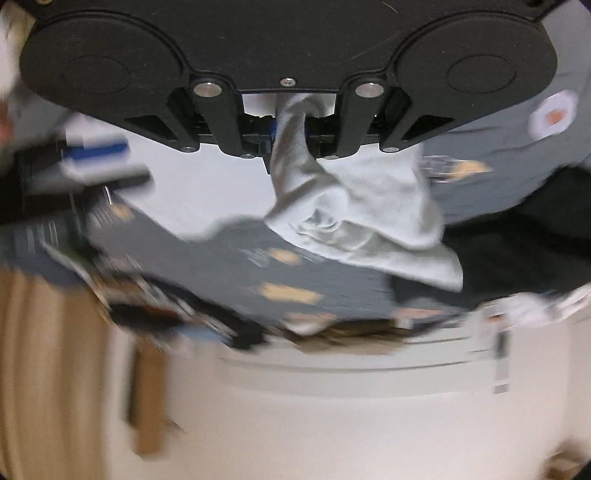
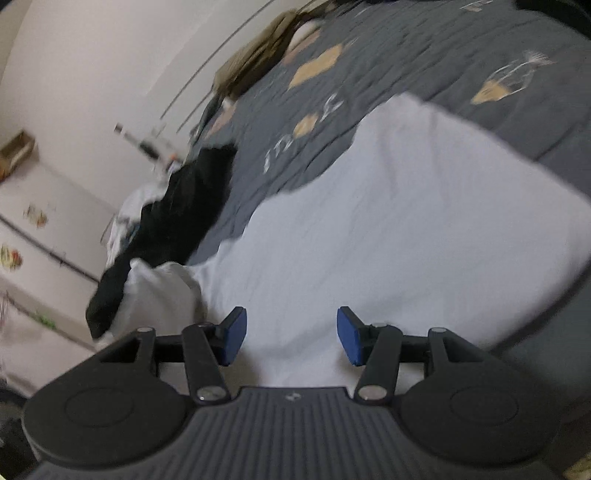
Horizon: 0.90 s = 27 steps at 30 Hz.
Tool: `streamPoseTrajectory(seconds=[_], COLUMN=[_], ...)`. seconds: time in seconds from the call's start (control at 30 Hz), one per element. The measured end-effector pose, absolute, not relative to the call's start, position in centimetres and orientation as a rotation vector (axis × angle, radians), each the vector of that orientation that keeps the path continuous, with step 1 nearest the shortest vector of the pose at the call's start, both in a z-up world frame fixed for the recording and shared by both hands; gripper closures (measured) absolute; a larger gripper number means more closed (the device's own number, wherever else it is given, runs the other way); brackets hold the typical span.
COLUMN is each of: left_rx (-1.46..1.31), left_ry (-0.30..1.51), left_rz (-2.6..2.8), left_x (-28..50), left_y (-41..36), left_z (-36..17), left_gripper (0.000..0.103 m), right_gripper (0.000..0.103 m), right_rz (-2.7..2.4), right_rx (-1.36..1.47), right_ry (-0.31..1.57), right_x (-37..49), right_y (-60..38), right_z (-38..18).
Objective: Fold clothes
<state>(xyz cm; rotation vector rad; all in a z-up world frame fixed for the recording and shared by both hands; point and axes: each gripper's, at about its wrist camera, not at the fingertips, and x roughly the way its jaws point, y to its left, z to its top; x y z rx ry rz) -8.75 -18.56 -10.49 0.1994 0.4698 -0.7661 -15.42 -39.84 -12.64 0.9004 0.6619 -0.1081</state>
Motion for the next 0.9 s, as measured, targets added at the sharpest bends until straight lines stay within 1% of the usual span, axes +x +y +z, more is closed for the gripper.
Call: streamPoseTrajectory(seconds=[0.03,0.07,0.1,0.2,0.27,0.33,0.4,0.57,0.7,0.73,0.8,0.9], left_rx=[0.247,0.275,0.286,0.302,0.265,0.173,0.105,-0.004,-0.130,-0.138,-0.119,-0.086], left_ry=[0.502,0.538,0.569,0.627,0.633,0.648,0.634,0.562,0.583,0.587,0.586,0.573], left_rz=[-0.783,-0.795,-0.810,-0.858,-0.898,-0.950,-0.972,-0.890,-0.803,-0.792,-0.783,-0.797], left_x=[-9.2,-9.4,-9.6,-10.2,-10.5,-10.9,-11.5,-11.3,-9.6,-9.1,-8.7,-8.6], left_y=[-20.1,-21.1,-21.7,-22.4,-21.6,-20.0,-18.4,-15.1,-13.0,-12.9,-13.2,-13.1], left_z=[-11.4,-12.3,-13.0,-14.4,-13.4,-11.9,-10.4,-8.2,-8.6,-8.6,-8.6,-8.4], left_gripper=[0.089,0.085,0.077,0.069,0.061,0.060,0.044,0.042,0.042,0.041,0.034,0.033], right_gripper=[0.050,0.050,0.050,0.050,0.050,0.050,0.050,0.050,0.050,0.050,0.050,0.050], right_rz=[-0.109,-0.110,-0.111,-0.114,-0.116,-0.104,-0.069,-0.008,0.004,0.011,0.022,0.038], right_rx=[0.912,0.924,0.935,0.970,0.993,1.006,1.002,0.981,0.948,0.949,0.942,0.917], right_ry=[0.655,0.648,0.641,0.620,0.606,0.598,0.600,0.626,0.667,0.678,0.678,0.657], right_x=[-15.8,-16.2,-16.6,-17.7,-18.5,-19.0,-19.0,-18.7,-18.1,-17.8,-17.3,-16.4], right_y=[-40.3,-40.7,-41.1,-42.4,-43.3,-43.6,-42.9,-40.6,-38.5,-38.1,-37.5,-36.7], right_z=[-12.7,-12.7,-12.8,-12.9,-13.0,-13.0,-13.1,-13.2,-14.0,-14.3,-14.6,-14.7])
